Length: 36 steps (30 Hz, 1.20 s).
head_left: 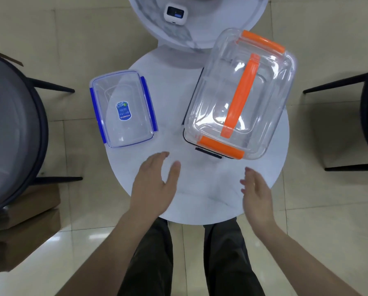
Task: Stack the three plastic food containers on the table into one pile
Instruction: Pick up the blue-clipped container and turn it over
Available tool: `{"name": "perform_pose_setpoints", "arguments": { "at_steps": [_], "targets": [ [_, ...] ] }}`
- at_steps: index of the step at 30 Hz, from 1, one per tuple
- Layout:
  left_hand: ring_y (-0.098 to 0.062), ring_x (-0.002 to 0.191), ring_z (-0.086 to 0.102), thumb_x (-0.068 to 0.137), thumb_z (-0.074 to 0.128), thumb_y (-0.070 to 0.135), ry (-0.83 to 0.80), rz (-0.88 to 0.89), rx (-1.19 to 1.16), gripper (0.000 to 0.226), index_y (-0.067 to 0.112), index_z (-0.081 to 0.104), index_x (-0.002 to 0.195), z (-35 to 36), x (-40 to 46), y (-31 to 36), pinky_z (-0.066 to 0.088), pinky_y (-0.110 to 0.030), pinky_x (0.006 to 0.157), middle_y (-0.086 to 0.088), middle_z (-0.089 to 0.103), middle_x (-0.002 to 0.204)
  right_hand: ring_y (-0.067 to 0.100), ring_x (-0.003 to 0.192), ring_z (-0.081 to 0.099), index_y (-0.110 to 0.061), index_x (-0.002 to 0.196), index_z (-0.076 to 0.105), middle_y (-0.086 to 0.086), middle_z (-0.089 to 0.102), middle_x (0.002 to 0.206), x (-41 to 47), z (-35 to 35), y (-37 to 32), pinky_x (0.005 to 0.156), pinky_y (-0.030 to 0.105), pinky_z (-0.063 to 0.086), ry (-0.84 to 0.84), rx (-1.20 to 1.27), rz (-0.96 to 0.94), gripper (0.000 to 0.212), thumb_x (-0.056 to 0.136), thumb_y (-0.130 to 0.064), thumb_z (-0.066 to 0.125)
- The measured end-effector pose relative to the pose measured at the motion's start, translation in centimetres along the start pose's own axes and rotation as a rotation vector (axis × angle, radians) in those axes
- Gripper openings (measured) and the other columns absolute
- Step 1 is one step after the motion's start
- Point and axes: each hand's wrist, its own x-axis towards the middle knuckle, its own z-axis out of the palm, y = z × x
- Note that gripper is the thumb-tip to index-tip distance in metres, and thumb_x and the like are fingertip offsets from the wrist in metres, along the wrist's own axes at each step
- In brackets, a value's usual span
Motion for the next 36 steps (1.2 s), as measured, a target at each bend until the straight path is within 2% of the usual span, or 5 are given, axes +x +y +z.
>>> {"name": "perform_pose_setpoints", "arguments": {
  "at_steps": [5,11,21,27,36],
  "targets": [
    [-0.018,0.150,0.031,0.096,0.051,0.049,-0.121,0.059,0.249,0.059,0.024,0.046,0.149,0.5,-1.7,-3.2,0.023,-0.033,0.122,0.003,0.038,0.161,0.020,0.151,0.030,-0.025,0.156,0.032,-0.002,0.023,0.167,-2.7,2.2,3.2,0.119,0.038,0.032,-0.221,-0.670,-0.354,0.058,0.102,-0.045,0.042],
    [-0.016,0.157,-0.005,0.088,0.032,0.067,-0.103,0.086,0.399,0.081,0.030,0.021,0.159,-0.4,-1.9,-5.6,-0.009,-0.034,0.123,0.006,0.002,0.170,0.019,0.155,-0.013,-0.032,0.160,0.001,-0.005,-0.012,0.169,-2.8,6.1,1.8,0.122,0.036,-0.010,-0.357,-0.912,-0.620,0.083,0.091,-0.070,0.024],
    [-0.014,0.157,-0.003,0.085,0.042,0.067,-0.010,0.015,0.293,0.087,0.029,0.017,0.160,-3.8,-0.7,-8.2,0.002,-0.033,0.124,0.008,0.003,0.170,0.019,0.156,-0.013,-0.032,0.158,-0.009,-0.004,-0.014,0.169,-2.7,10.6,-2.0,0.127,0.039,-0.003,-0.393,-0.887,-0.650,0.086,0.089,-0.070,0.026],
    [-0.017,0.157,0.005,0.086,0.049,0.065,0.056,0.024,0.250,0.090,0.026,0.016,0.160,-5.7,1.5,-8.8,0.012,-0.037,0.124,0.005,0.010,0.170,0.020,0.156,-0.013,-0.033,0.156,-0.013,-0.003,-0.015,0.169,-2.3,13.3,-4.7,0.123,0.031,-0.007,-0.412,-0.848,-0.667,0.088,0.096,-0.059,0.046],
    [-0.020,0.155,0.015,0.079,0.067,0.059,0.151,0.007,0.092,0.097,0.026,0.022,0.158,-9.0,8.9,-9.3,0.029,-0.046,0.122,0.004,0.024,0.167,0.026,0.157,-0.004,-0.023,0.160,-0.005,0.008,-0.006,0.170,1.2,19.0,-11.1,0.127,0.043,0.012,-0.369,-0.740,-0.667,0.096,0.094,-0.054,0.057]
  ]
}}
